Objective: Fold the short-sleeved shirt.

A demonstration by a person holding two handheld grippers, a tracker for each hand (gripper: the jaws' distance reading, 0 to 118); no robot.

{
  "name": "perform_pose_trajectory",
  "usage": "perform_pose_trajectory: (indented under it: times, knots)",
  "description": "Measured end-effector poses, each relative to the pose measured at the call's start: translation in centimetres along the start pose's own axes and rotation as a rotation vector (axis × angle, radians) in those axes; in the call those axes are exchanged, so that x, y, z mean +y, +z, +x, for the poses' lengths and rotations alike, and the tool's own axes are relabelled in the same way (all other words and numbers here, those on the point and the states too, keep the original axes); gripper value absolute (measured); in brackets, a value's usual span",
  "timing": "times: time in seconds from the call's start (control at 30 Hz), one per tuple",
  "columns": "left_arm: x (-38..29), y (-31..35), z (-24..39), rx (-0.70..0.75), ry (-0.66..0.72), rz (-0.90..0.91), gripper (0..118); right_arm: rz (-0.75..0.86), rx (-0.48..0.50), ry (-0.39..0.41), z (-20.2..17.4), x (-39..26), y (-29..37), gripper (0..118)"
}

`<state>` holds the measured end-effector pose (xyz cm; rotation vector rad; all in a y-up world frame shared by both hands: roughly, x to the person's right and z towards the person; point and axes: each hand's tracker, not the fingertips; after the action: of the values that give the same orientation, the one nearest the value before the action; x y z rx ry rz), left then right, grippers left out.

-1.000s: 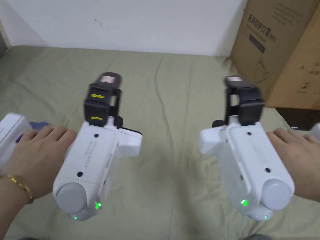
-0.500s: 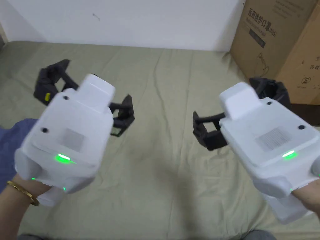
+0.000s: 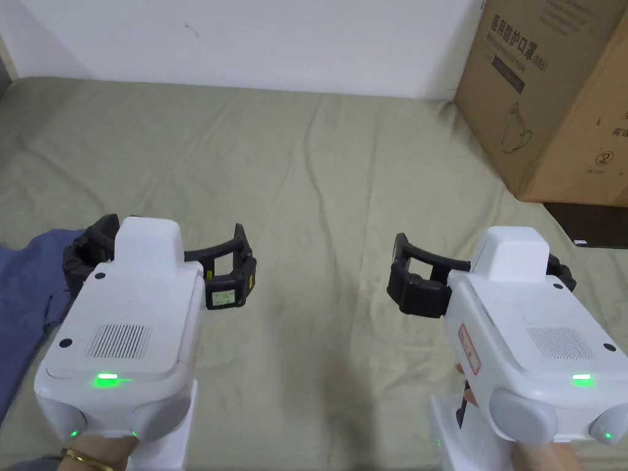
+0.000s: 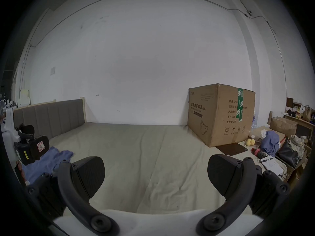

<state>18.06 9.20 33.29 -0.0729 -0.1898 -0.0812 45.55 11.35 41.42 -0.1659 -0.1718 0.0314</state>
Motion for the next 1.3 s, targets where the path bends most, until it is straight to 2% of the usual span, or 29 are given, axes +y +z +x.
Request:
perform_pose_trajectory:
  times: [0.23, 0.7, 1.3]
  knots:
    - [-0.3, 0.5, 0.3, -0.007, -0.046, -0.006, 118, -0.020, -0.011, -0.032, 0.1, -0.2, 0.4, 118]
    - [0.2, 0.8, -0.2, 0.000, -0.013, 0.006, 118, -0.012, 0.012, -0.046, -0.1, 0.6, 1.0, 118]
    - [0.6, 1.0, -0.3, -0.011, -0.016, 0.013, 118, -0.006, 0.004, -0.009, -0.5, 1.1, 0.8, 118]
